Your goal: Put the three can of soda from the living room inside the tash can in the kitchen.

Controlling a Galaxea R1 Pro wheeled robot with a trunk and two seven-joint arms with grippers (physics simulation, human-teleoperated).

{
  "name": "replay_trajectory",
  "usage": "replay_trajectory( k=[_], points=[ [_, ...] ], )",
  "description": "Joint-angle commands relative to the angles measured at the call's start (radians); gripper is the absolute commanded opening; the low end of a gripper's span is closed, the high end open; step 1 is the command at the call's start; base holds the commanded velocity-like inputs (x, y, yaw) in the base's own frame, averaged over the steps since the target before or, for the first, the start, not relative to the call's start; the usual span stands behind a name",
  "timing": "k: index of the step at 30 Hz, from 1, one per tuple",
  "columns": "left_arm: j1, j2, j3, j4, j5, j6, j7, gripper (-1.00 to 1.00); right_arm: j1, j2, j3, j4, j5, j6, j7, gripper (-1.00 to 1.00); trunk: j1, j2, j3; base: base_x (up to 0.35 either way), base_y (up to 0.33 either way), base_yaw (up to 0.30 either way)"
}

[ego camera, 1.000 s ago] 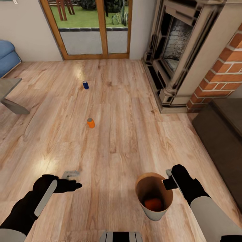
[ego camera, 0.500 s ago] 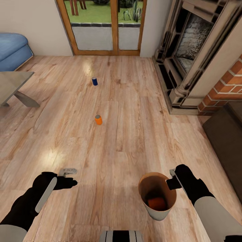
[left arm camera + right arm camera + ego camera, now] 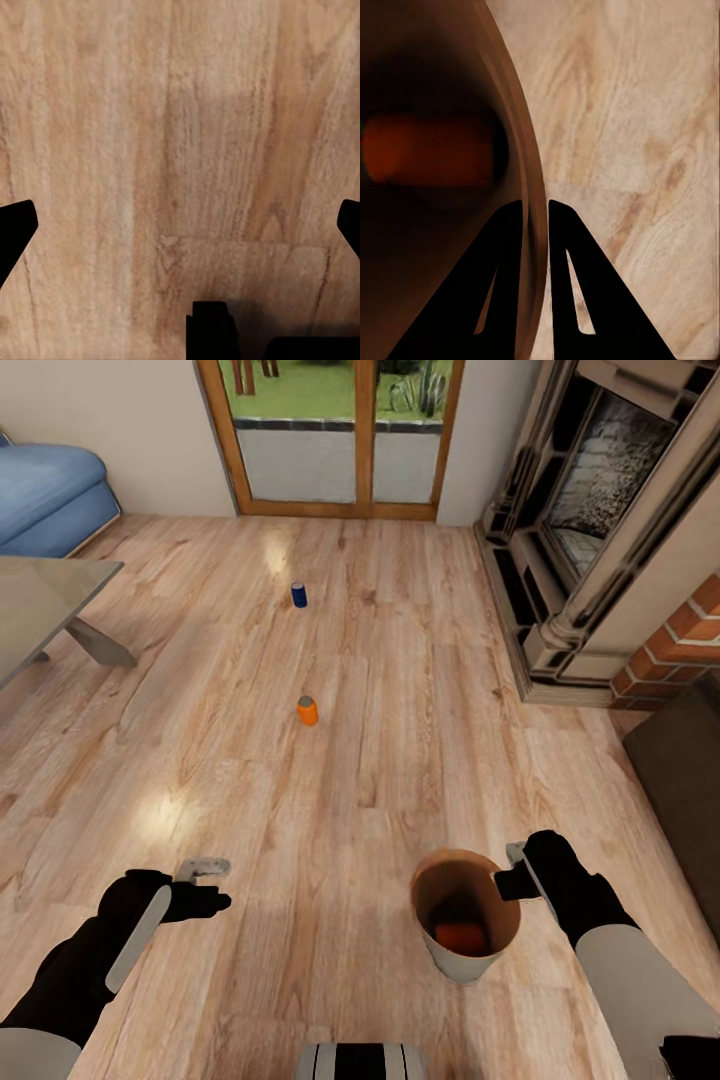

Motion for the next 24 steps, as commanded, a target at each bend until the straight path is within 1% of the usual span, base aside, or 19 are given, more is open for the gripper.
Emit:
replay_trajectory(
  k=[1,2,5,7,12,14,16,17,18,20,24],
  points=[
    [0.000,0.000,0.000,0.000,0.000,0.000,0.000,1.00,-0.020,0.000,-0.001,-0.001,-0.014,0.002,0.005,-1.00,0.000,0.000,0.000,0.000,0.000,0.015],
    [0.000,0.000,0.000,0.000,0.000,0.000,-0.001,1.00,-0.031,-0.001,-0.002,-0.002,-0.014,0.002,0.005,-1.00,0.000,0.000,0.000,0.000,0.000,0.012],
    [0.000,0.000,0.001,0.001,0.001,0.000,-0.002,1.00,-0.103,-0.006,-0.008,-0.003,-0.014,0.002,0.005,-1.00,0.000,0.000,0.000,0.000,0.000,0.005],
    [0.000,0.000,0.001,0.002,0.002,0.000,-0.003,1.00,-0.134,-0.008,-0.011,-0.003,-0.015,0.002,0.006,-1.00,0.000,0.000,0.000,0.000,0.000,0.002],
    [0.000,0.000,0.003,0.002,0.002,0.000,-0.004,1.00,-0.197,-0.013,-0.014,0.004,-0.014,0.002,0.006,-1.00,0.000,0.000,0.000,0.000,0.000,0.000],
    [0.000,0.000,0.006,0.002,0.000,0.000,-0.004,1.00,-0.219,-0.023,-0.025,0.021,-0.014,0.002,0.006,-1.00,0.000,0.000,0.000,0.000,0.000,0.000],
    [0.000,0.000,0.008,0.002,0.000,0.000,-0.004,1.00,-0.235,-0.031,-0.053,0.054,-0.014,0.002,0.006,-1.00,0.000,0.000,0.000,0.000,0.000,0.000],
    [0.000,0.000,0.009,0.002,0.001,0.000,-0.004,1.00,-0.260,-0.039,-0.098,0.102,-0.014,0.002,0.006,-1.00,0.000,0.000,0.000,0.000,0.000,0.000],
    [0.000,0.000,0.010,0.002,0.002,0.000,-0.005,1.00,-0.274,-0.043,-0.122,0.130,-0.014,0.002,0.006,-1.00,0.000,0.000,0.000,0.000,0.000,0.000],
    [0.000,0.000,0.011,0.002,0.003,0.000,-0.006,1.00,-0.340,-0.061,-0.208,0.261,-0.014,0.002,0.006,-1.00,0.000,0.000,0.000,0.000,0.000,0.000],
    [0.000,0.000,0.012,0.001,0.003,0.000,-0.006,1.00,-0.371,-0.067,-0.231,0.339,-0.011,0.002,0.004,-1.00,0.000,0.000,0.000,0.000,0.000,0.000]
  ],
)
